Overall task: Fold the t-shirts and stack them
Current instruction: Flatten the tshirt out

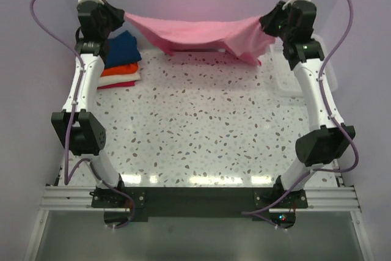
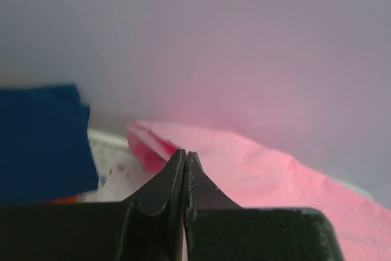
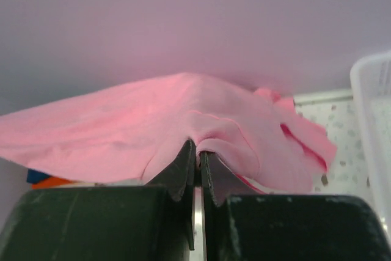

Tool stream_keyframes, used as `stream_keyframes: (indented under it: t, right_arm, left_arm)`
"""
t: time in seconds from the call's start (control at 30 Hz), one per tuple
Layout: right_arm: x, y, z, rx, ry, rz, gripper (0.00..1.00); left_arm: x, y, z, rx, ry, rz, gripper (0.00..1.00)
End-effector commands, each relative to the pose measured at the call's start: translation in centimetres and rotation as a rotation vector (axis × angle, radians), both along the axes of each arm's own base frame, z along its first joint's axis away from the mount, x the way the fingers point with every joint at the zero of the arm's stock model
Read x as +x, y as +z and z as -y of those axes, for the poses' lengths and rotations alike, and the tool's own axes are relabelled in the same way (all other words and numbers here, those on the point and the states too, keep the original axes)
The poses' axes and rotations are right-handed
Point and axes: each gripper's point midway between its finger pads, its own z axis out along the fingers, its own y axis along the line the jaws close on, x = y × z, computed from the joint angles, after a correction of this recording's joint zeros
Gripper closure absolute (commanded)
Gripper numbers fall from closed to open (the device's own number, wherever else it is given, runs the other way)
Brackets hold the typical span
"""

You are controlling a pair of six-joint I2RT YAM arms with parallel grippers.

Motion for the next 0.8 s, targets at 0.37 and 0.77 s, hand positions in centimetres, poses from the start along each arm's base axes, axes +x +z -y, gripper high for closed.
stream_keyframes:
  t: [0.37,0.77]
  right_arm:
    - [-19.2,-33.2,-0.1,0.101,0.003,-0.802,1.0]
    - [-27.2,-36.8,0.7,0.103,-0.003,-0.92,1.0]
  left_arm:
    - [-17.6,-29.2,1.0,-0.179,0.066,-0.609,1.0]
    - [-27.1,-32.7,-1.6,-0.117,0.234,-0.746,1.0]
